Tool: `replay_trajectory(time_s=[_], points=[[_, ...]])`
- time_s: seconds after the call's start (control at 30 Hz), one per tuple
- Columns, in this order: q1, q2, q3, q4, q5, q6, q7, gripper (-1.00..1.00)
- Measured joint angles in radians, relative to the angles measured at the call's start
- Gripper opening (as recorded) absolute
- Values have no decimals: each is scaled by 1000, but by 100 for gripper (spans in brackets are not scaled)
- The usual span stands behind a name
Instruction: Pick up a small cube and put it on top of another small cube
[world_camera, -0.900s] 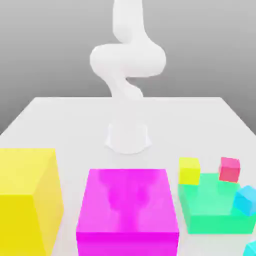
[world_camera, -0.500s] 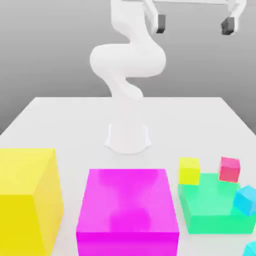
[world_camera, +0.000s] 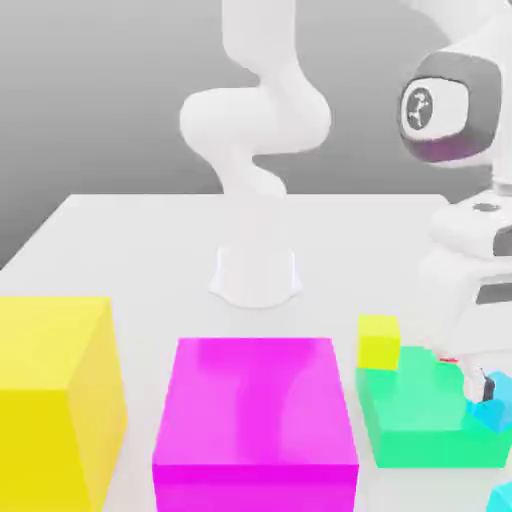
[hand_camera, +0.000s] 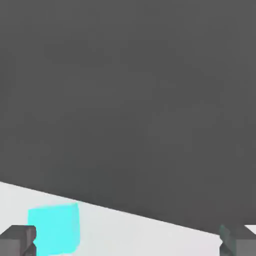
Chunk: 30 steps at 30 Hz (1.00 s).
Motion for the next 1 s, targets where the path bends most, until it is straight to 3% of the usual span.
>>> replay_trajectory(time_s=[0.3,0.33,0.53,0.7,1.0], points=[[104,324,-26,67,-58,119,71,0],[111,351,-34,73,-66,138,77,-100],[115,364,-39,77,-68,149,78,-100],[87,231,1,41,-16,53,48,-100],[86,-110,77,-169,162,-51,159,-100]])
